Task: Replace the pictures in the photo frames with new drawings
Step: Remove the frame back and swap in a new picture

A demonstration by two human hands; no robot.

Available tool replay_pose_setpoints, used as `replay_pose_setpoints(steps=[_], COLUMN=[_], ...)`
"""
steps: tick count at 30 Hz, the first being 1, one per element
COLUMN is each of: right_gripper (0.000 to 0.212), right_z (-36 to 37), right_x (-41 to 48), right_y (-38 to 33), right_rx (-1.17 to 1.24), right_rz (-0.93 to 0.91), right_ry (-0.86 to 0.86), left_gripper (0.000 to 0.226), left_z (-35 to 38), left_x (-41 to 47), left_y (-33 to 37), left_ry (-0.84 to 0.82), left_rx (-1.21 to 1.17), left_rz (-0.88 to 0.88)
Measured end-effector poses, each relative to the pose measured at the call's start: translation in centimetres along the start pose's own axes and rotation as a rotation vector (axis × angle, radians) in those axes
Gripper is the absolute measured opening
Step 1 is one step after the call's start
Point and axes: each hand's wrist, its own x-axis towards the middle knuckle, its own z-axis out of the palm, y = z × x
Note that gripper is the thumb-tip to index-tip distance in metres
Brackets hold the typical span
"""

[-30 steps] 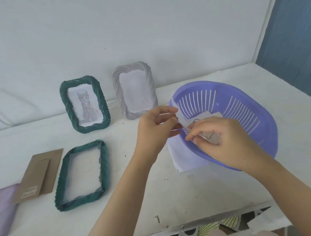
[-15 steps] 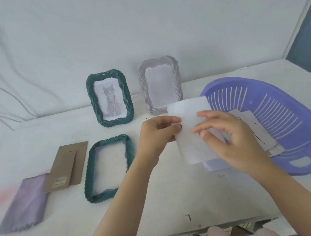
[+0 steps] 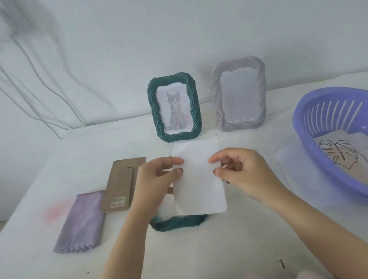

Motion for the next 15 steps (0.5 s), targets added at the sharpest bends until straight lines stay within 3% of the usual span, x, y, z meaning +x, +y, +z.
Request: replay_pose_setpoints(steps=[7, 15], right_gripper=[0.023, 0.037], right_z=[4.7, 6.6], right_x=[1.7, 2.1], right_y=[1.3, 2.6], right_rx=[-0.266, -0.663], right_rz=[0.013, -0.056], right_ry=[0.004, -0.077], left_gripper=[0.022, 0.019], left_z=[-3.4, -4.2], left_x=[1.2, 2.0], left_y=[-2.8, -4.9], left_ry=[0.099, 0.138], left_rx=[0.252, 0.573], left_rz=[-0.037, 0.06])
